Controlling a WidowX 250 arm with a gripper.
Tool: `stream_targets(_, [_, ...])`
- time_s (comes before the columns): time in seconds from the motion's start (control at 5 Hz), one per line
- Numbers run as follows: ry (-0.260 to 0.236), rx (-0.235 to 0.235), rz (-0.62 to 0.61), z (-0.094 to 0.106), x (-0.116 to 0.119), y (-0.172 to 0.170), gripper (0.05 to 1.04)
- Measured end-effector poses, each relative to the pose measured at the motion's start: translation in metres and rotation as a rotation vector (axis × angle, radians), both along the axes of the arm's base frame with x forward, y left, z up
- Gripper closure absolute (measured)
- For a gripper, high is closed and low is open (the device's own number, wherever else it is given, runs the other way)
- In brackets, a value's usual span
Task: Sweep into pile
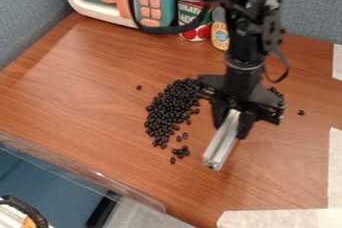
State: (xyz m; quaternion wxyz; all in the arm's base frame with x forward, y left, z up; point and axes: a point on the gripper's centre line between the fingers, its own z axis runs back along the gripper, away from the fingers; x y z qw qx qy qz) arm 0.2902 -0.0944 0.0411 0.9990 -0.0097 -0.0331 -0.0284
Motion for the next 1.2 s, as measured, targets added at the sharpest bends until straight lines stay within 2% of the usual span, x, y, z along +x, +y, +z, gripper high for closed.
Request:
stream_targets(0.2, [-0.011, -0.039, -0.051, 0.006, 0.018, -0.027, 0.703])
stream_targets(0.4, [0.002, -0.048, -0.122, -0.002, 0.036, -0.058, 0.703])
stream_targets(0.6, [0.028, -0.033, -0.138, -0.015, 0.053, -0.079, 0.703])
stream_targets(0.8, [0.066, -0.011, -0.131, -0.035, 0.068, -0.089, 0.703])
stream_targets(1.0, [0.083, 0.003, -0.142, -0.044, 0.077, -0.093, 0.703])
stream_targets(1.2, [0.08, 0.002, -0.146, -0.045, 0.084, -0.096, 0.703])
